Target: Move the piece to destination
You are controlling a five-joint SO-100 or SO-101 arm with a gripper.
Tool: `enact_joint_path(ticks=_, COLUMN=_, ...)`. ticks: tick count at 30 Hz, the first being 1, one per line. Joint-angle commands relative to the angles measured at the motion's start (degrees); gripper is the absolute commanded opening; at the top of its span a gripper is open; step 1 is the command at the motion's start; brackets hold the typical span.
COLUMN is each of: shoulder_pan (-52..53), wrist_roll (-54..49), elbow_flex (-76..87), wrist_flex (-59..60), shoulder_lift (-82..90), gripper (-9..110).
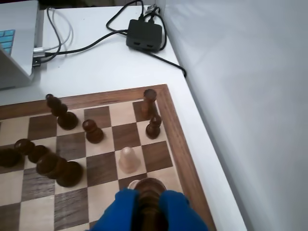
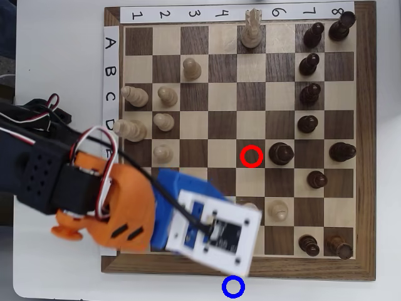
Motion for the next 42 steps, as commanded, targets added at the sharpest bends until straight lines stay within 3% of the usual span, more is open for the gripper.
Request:
enact_joint_path(ticks=1, shoulder_pan=7.29, wrist_roll=-2.90, elbow_flex=-13.36, wrist_flex=-8.53, shoulder_lift=-2.37, gripper=0)
enact_joint_path(ticks=18, shoulder_pan=15.73, wrist_roll=-7.82, elbow_flex=-13.10, wrist_flex=-19.07, shoulder_lift=-18.54, gripper=0)
enact_joint_path(ticks=42, shoulder_pan=16.61, wrist_roll=-8.88, elbow_flex=-11.78, wrist_flex=-28.83, shoulder_lift=-28.65, gripper=0)
